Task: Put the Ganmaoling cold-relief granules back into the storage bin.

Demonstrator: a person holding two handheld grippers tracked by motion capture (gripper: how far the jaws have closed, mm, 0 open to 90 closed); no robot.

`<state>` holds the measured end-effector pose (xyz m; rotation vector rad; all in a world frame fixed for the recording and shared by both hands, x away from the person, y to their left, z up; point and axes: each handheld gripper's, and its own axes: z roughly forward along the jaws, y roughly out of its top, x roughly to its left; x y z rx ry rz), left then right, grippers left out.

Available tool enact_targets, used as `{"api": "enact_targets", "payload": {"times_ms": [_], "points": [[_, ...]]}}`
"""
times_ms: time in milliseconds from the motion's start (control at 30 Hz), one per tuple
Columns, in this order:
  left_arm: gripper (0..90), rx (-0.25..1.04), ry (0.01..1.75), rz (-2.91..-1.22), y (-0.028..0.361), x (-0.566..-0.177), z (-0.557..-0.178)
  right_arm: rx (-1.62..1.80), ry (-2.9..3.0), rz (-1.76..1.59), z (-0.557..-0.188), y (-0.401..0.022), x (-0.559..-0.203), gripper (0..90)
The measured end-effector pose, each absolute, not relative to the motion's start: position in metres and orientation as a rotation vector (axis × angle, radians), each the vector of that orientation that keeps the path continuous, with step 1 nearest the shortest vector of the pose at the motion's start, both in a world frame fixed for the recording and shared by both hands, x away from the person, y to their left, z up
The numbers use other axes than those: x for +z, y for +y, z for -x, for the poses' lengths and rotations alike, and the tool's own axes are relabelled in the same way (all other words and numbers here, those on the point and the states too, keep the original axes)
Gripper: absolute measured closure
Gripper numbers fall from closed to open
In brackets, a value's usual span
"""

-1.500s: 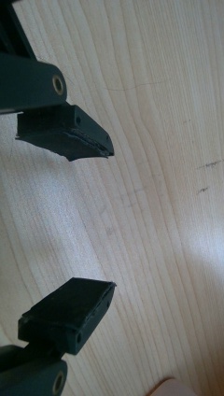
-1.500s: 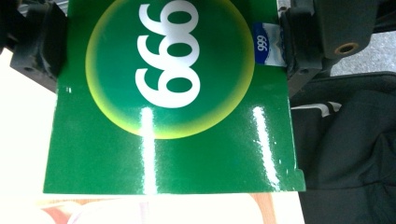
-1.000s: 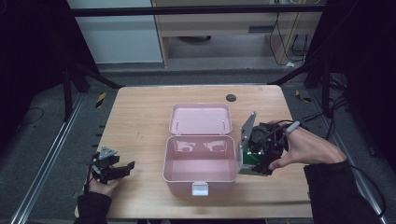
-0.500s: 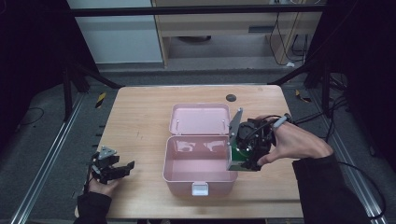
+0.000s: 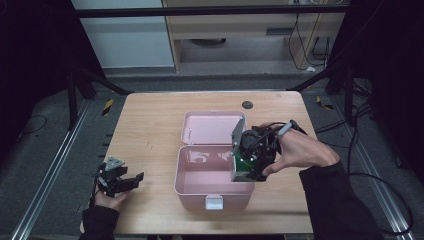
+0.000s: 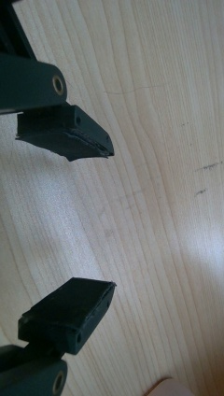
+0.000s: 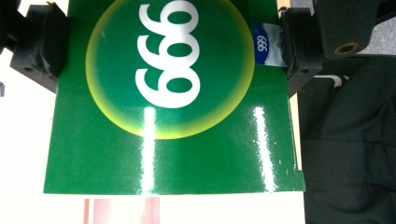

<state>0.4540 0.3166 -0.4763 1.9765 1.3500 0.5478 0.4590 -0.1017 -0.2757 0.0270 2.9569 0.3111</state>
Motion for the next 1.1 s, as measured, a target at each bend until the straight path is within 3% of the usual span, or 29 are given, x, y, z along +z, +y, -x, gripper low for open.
{"api": "enact_targets", "payload": {"times_ms": [1100], "points": [[28.3,0.553,1.350,-1.974,0.317,-0.475,-0.453,0.258,2.984,0.010,-0.464,-0.063,-0.315,16.5]]}}
